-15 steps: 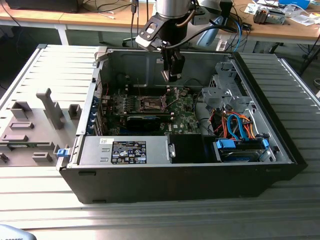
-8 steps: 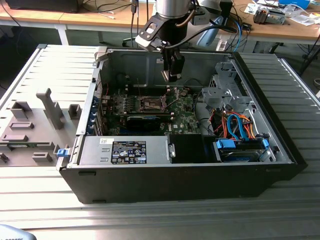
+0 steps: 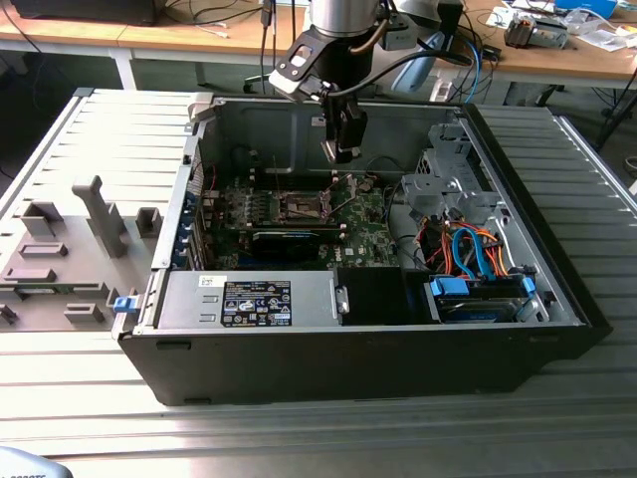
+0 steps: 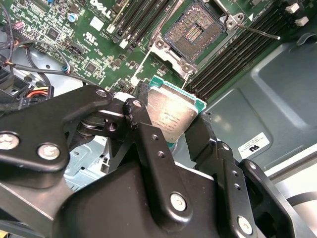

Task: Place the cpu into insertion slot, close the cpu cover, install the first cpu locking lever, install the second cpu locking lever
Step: 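Place the cpu into insertion slot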

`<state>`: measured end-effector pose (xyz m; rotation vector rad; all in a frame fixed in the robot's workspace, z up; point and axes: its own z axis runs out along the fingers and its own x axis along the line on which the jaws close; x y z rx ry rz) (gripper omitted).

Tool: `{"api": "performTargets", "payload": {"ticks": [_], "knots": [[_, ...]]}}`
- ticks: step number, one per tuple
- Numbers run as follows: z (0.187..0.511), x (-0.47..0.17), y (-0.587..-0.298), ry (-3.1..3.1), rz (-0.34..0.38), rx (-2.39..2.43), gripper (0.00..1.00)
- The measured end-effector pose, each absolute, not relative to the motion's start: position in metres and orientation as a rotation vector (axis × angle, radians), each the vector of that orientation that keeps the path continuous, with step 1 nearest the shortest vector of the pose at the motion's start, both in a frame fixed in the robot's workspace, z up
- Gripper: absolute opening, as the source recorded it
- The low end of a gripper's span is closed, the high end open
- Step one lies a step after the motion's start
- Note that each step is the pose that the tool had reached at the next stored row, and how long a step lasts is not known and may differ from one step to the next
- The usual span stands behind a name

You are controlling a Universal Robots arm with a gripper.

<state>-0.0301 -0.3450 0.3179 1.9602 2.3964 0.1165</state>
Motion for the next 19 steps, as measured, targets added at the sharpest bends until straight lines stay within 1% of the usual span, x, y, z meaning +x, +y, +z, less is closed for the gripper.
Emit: {"api": "performTargets", "payload": {"ticks": [19], "knots": [[0.3175, -0.0301, -0.345, 2.384, 0.116, 1.974, 0.54]]}}
